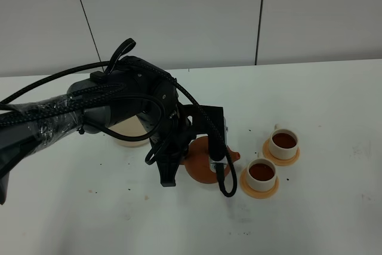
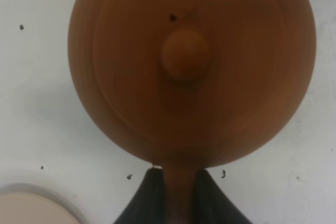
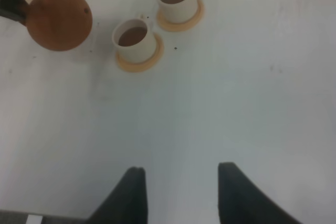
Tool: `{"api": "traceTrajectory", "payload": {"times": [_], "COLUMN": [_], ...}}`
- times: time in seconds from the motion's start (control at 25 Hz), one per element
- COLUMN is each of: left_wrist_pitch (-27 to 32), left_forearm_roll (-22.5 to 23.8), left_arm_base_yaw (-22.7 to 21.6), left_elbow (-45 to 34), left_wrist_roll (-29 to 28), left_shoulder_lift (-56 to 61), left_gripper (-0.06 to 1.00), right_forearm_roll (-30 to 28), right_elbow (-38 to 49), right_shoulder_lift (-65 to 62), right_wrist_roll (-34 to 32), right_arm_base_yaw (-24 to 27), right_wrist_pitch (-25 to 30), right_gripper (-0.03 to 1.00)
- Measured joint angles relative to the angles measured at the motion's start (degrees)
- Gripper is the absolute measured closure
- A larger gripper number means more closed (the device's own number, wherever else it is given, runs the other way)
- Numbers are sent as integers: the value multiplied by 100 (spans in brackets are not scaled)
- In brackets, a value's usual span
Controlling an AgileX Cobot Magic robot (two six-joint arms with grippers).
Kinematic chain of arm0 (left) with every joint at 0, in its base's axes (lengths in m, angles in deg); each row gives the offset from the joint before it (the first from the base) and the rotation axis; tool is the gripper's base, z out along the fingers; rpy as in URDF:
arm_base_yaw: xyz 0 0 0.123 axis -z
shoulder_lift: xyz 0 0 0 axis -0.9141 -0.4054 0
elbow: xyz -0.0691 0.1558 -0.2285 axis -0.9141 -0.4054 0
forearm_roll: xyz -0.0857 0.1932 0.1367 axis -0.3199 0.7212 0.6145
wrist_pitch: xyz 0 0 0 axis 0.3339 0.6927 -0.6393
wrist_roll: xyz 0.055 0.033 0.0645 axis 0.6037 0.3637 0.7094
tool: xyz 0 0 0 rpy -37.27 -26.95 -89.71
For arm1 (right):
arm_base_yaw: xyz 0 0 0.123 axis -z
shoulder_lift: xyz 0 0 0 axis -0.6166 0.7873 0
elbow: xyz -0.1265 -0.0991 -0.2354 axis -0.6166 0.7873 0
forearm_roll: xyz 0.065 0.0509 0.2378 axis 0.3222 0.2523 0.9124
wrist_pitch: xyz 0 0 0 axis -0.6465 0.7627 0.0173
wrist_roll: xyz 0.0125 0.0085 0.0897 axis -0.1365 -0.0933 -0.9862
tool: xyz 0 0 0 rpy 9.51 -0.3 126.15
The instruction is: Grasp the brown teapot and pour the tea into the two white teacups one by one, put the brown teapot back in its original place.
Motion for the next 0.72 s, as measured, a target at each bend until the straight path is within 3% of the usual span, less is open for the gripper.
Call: {"api": "traceTrajectory", "payload": {"times": [0.44,0.64,0.72], "left_wrist_pitch": [-65,13,89], "left_forearm_roll": [-19,-43,-50], "left_arm_base_yaw": [-13,-219,-358], "left_elbow": [0,0,0], "left_wrist_roll": [-18,-788,-1510], "left_shoulder_lift": [-121,156,223], "left_gripper": [78,78,78], "right_forearm_roll": [0,0,0], "right_elbow": [0,0,0], "right_shoulder_lift": [0,0,0], "right_wrist_roll": [0,0,0], "right_arm_base_yaw": [0,0,0], "right_wrist_pitch": [-5,-5,-5], "right_gripper": [66,66,66]}}
